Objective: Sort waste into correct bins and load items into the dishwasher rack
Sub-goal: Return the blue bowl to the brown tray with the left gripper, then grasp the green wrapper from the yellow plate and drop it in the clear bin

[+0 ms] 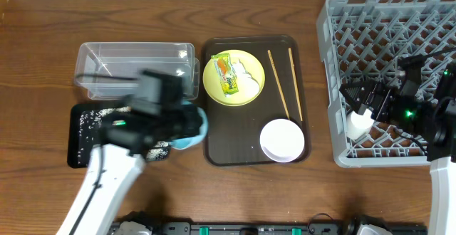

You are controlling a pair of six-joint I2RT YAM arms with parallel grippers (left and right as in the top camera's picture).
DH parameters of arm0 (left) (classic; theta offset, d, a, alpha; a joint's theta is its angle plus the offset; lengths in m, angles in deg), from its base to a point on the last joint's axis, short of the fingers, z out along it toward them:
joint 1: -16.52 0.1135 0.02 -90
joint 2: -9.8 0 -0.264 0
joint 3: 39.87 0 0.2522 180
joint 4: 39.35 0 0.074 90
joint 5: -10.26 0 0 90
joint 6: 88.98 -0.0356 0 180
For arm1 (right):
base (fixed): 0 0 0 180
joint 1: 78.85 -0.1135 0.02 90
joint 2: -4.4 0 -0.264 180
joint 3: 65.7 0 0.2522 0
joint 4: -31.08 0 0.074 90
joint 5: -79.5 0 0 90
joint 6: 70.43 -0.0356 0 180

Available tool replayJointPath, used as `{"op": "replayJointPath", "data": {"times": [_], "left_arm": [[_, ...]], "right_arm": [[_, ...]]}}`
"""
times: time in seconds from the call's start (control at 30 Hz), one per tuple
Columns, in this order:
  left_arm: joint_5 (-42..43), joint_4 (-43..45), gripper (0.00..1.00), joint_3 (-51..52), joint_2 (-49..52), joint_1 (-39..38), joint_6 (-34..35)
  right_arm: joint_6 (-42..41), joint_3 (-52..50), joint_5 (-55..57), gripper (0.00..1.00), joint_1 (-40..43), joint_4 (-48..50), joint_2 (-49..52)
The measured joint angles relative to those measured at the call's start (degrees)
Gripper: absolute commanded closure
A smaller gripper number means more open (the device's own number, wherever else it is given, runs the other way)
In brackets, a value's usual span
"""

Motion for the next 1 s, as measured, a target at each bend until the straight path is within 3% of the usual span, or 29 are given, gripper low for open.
{"op": "replayJointPath", "data": {"times": [0.1, 0.27, 0.37, 0.5, 0.67, 1.0], "left_arm": [[-7.8, 3.7, 0.94, 0.0, 6.6, -9.8, 3.0], [-13.1, 9.9, 0.93, 0.0, 17.5, -17.2, 5.2], [-14.5, 11.7, 0.83, 0.0, 21.6, -19.1, 6.1], [-15.3, 11.3, 0.61, -0.3, 22.4, -19.6, 6.1], [-18.2, 8.3, 0.46, -5.7, 22.4, -19.5, 3.5], [-21.5, 22.4, 0.44, -11.7, 23.6, -10.0, -6.4]], "right_arm": [[0.0, 0.0, 0.2, 0.09, 0.0, 0.0, 0.0], [0.0, 0.0, 0.3, 0.09, 0.0, -0.1, 0.0], [0.0, 0.0, 0.3, 0.09, 0.0, -0.6, 0.0], [0.0, 0.0, 0.3, 0.09, 0.0, -0.8, 0.0], [0.0, 0.0, 0.4, 0.09, 0.0, -0.8, 0.0], [0.0, 0.0, 1.3, 0.09, 0.0, -0.8, 0.0]]}}
